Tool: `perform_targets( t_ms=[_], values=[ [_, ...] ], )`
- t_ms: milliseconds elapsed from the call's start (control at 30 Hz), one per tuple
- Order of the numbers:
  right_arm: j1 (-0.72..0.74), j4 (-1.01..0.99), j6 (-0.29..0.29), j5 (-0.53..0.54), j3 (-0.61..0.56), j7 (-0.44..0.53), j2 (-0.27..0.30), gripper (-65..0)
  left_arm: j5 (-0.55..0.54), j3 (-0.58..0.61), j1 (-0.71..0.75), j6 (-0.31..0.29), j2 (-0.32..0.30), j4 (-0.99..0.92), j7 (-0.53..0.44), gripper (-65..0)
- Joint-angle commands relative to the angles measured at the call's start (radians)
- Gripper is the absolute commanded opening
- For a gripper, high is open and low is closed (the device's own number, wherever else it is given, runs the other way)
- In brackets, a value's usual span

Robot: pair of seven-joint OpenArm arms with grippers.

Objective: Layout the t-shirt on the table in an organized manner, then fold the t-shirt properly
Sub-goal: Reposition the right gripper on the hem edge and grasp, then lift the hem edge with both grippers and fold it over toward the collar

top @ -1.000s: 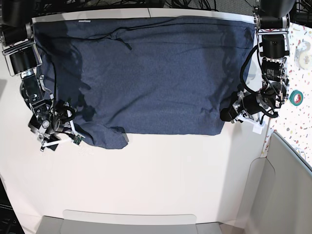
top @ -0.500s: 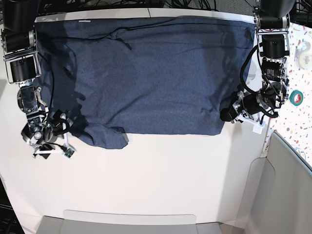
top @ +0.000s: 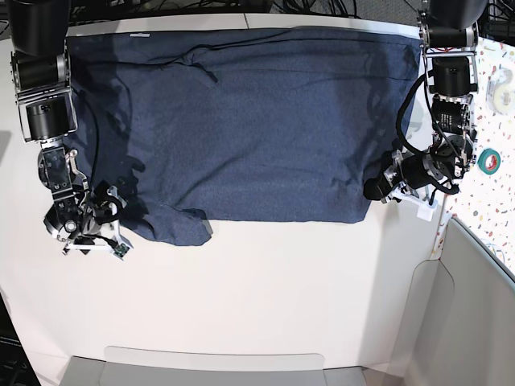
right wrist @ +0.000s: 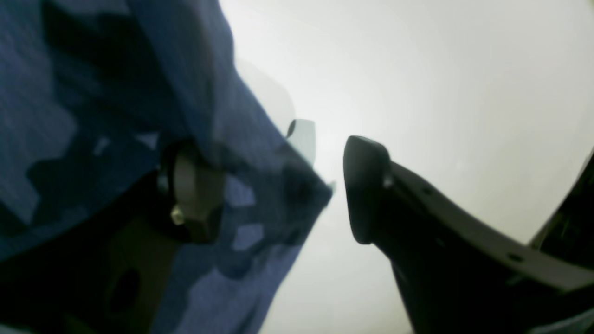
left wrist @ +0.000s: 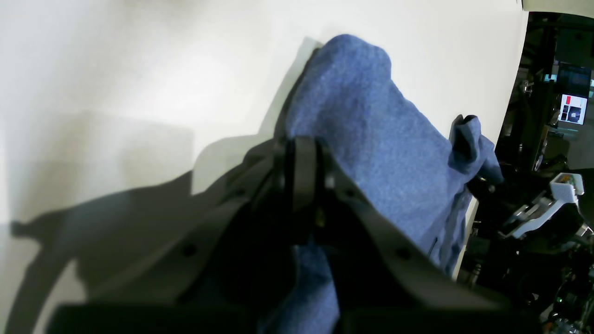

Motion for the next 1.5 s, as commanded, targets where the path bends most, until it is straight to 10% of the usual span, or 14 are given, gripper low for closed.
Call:
perform_targets(
  t_ms=[0,167,367,700,1467],
  values=[
    [0.034,0.012,0.005,-0.006,0.009,0.011,0.013,-29.8,0.034,-0.002,0.013,0.022,-0.01,-0.011,0.003,-65.0],
    [0.034,0.012,0.005,-0.006,0.008,0.011,0.012,-36.0,0.034,-0.002,0.013,0.022,-0.01,-0.011,0.003,-65.0],
    [0.023,0.012,0.005,-0.006,0.006,0.013,0.012,-65.0,0.034,-0.002,0.013,0.022,-0.01,-0.011,0.003,-65.0],
    [0.006,0.022,0.005,-0.006,0.017,0.015,0.013,-65.0,0.031,-0.037,0.008,0.022,-0.013,-0.005,0.003,-65.0],
    [-0.154,0.239,0.005,-0.003,0.493,-0.045,-0.085,-65.0,0.029,-0.243,0.074,0.014,-0.011,0.279,0.057,-65.0]
  ],
)
